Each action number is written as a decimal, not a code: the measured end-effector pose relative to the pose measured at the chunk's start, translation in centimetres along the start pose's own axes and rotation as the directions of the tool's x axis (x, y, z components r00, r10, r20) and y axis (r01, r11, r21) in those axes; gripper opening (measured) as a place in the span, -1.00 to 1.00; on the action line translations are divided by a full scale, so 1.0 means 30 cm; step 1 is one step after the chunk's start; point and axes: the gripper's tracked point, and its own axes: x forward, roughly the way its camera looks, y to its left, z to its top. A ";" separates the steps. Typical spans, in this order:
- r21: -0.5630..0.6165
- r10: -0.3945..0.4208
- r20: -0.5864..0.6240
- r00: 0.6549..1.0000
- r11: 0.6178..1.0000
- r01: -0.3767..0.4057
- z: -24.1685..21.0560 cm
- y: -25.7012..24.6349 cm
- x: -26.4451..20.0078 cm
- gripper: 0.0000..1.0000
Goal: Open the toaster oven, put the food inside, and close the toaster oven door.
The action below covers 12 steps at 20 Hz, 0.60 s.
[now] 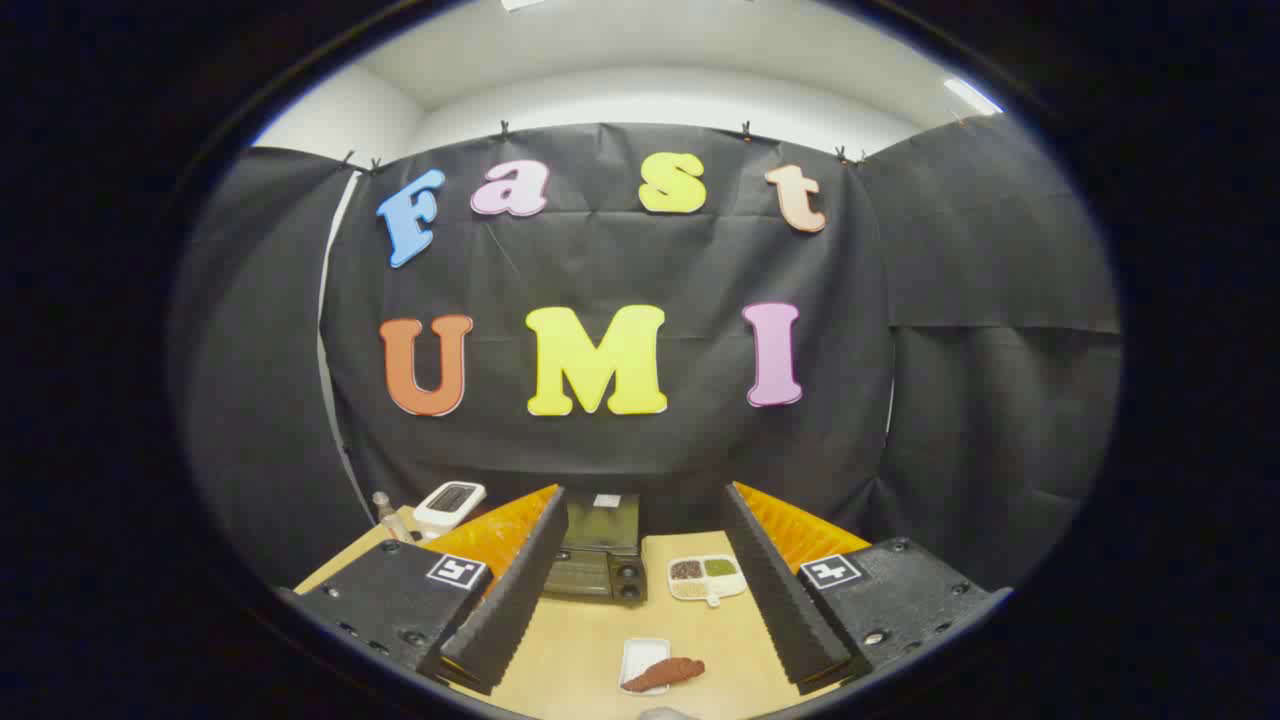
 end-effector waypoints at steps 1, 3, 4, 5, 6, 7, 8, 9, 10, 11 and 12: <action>-0.002 -0.005 0.003 1.000 1.000 0.005 0.002 0.000 0.003 0.98; -0.004 -0.012 -0.001 1.000 1.000 0.012 -0.003 -0.003 0.009 0.98; -0.002 -0.012 -0.005 1.000 1.000 0.012 -0.003 0.000 0.012 0.98; -0.001 -0.010 -0.004 1.000 1.000 0.010 -0.003 0.005 0.014 0.98; -0.003 -0.012 -0.003 1.000 1.000 0.011 -0.001 0.007 0.015 0.98; -0.007 -0.011 -0.003 1.000 1.000 0.011 -0.004 0.010 0.016 0.98; -0.005 -0.009 0.003 1.000 1.000 0.009 0.004 0.013 0.016 0.98; 0.000 -0.011 0.013 1.000 1.000 0.011 0.011 0.016 0.017 0.98; 0.003 -0.006 0.022 1.000 1.000 0.006 0.022 0.020 0.019 0.98; 0.001 -0.004 0.023 1.000 1.000 0.004 0.022 0.027 0.022 0.98; -0.004 -0.004 0.024 1.000 1.000 0.004 0.025 0.030 0.020 0.98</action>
